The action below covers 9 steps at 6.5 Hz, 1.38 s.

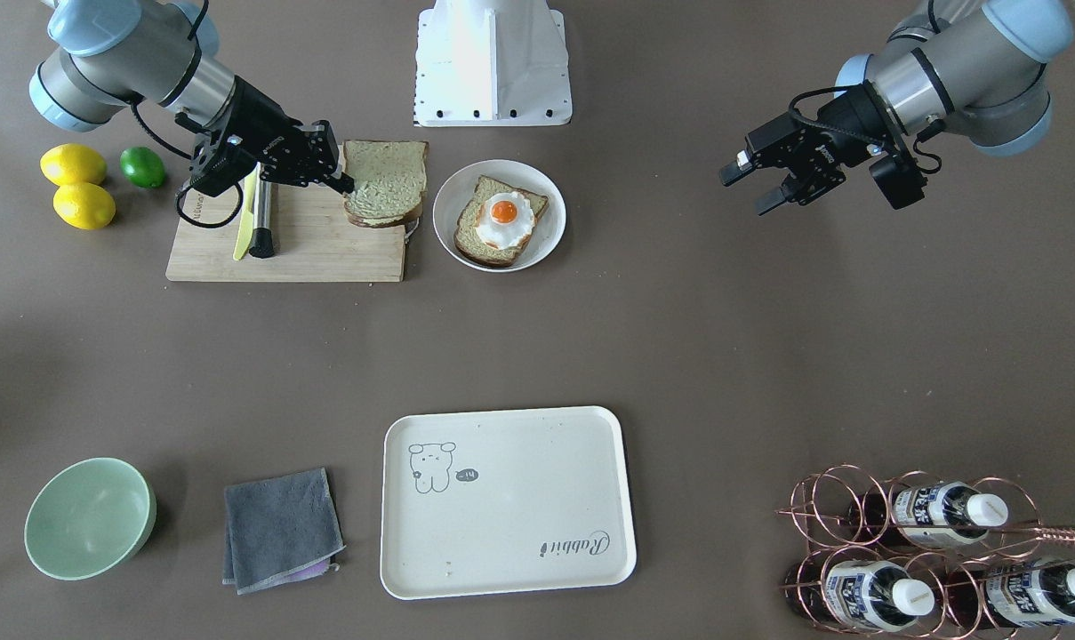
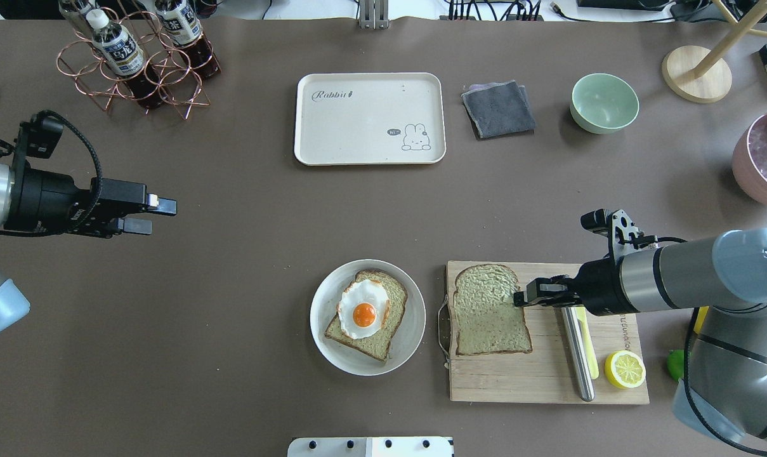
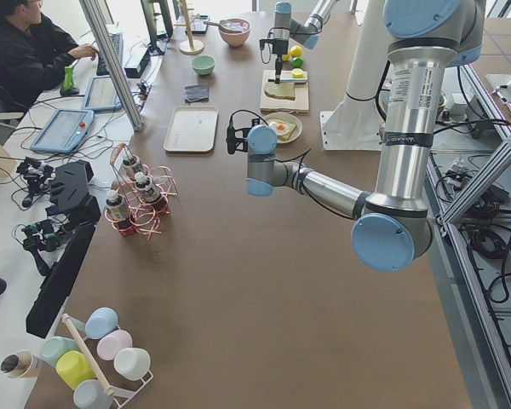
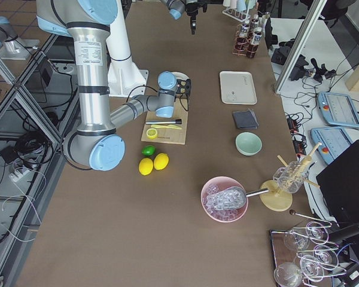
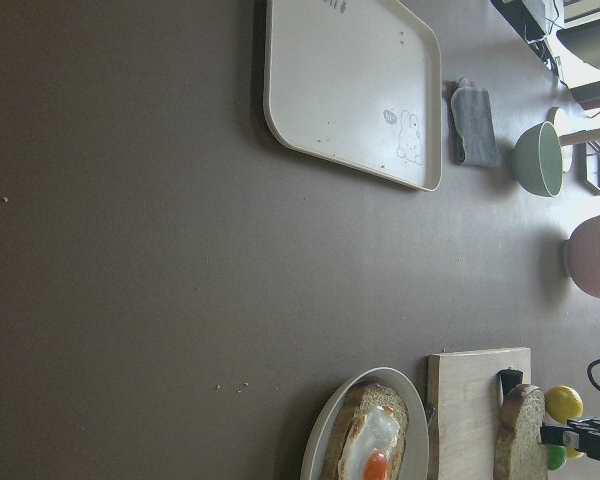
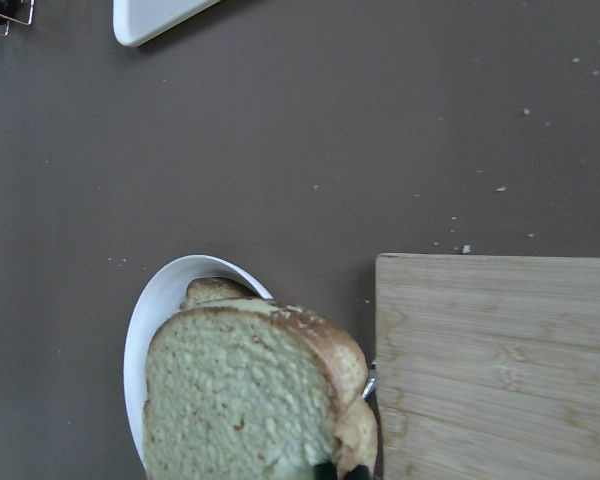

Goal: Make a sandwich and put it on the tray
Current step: 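Carry the bread slice over the egg toast and lower it onto the plate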

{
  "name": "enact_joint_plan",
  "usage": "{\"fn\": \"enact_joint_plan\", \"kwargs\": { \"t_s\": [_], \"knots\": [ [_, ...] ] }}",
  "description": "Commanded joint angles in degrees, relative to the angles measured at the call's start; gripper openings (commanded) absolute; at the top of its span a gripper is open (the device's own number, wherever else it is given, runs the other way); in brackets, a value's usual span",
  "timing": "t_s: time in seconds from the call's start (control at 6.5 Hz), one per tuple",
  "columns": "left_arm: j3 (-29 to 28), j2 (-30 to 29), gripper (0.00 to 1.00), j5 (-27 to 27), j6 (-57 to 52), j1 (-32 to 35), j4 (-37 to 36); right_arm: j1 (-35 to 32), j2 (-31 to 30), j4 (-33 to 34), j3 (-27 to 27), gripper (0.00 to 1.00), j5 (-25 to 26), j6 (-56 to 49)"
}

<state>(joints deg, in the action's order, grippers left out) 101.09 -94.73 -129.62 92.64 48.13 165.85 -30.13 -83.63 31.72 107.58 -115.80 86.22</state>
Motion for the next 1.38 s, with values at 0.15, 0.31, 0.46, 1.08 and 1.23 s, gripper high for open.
{"fn": "enact_joint_plan", "kwargs": {
  "t_s": [0.15,0.31,0.46,1.08,1.23],
  "knots": [
    [-0.01,0.16,0.98,0.68,0.09,-0.58,0.09,6.81,12.22,11.39,-0.87,0.00,9.49,3.69],
    [-0.10,0.16,0.98,0.77,0.09,-0.58,0.09,9.28,13.39,13.70,-1.14,0.00,12.76,3.78],
    [-0.45,-0.01,0.98,0.77,0.09,-0.67,0.09,10.61,13.84,13.55,-2.62,0.00,14.62,4.21],
    [-0.45,-0.10,0.98,6.48,0.00,-4.53,0.09,12.29,14.46,13.37,-5.27,0.00,17.72,14.65],
    [-0.54,-0.10,0.98,6.48,0.00,-4.53,0.09,12.64,14.37,13.19,-5.53,0.00,19.46,15.55]
  ]
}}
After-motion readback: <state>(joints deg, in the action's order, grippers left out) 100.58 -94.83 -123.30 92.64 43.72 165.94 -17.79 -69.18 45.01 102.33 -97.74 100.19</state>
